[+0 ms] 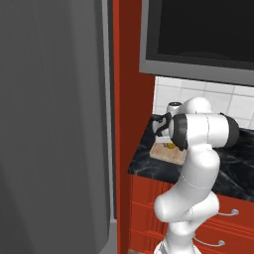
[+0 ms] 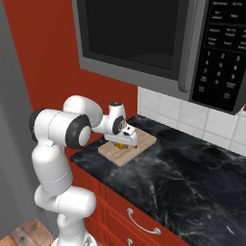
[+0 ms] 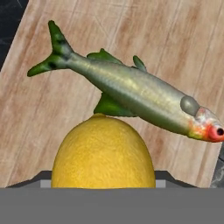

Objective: Retrieve a lemon from the fridge and place it on the cutting board with the fish.

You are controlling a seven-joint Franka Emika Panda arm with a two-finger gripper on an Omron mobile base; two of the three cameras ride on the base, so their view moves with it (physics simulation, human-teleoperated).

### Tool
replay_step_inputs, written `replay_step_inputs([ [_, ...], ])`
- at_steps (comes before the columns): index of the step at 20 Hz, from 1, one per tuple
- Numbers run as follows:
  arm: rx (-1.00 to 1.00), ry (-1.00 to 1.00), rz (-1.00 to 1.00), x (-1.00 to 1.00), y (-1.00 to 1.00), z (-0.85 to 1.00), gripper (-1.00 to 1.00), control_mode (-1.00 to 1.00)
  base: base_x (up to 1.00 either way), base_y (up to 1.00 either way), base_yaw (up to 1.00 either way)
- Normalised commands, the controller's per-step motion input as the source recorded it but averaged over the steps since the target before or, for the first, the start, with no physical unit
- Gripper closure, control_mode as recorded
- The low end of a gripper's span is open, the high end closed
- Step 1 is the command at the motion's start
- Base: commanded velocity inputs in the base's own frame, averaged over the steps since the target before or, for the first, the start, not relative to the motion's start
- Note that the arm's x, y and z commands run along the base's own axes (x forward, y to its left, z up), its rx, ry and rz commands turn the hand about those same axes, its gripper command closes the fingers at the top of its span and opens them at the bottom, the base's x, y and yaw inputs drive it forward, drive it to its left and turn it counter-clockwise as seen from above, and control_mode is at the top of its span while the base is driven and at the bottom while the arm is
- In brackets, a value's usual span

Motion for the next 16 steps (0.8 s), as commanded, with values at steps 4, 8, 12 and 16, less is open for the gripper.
replay_step_inputs([
  [4, 0.00, 0.00, 0.00, 0.00, 0.00, -0.16, 1.00, -1.00, 0.00, 0.00, 0.00],
  [8, 0.00, 0.00, 0.00, 0.00, 0.00, -0.13, -1.00, -1.00, 0.00, 0.00, 0.00],
  [12, 0.00, 0.00, 0.00, 0.00, 0.00, -0.01, -1.00, -1.00, 0.00, 0.00, 0.00],
  [16, 0.00, 0.00, 0.00, 0.00, 0.00, 0.00, -1.00, -1.00, 0.00, 0.00, 0.00],
])
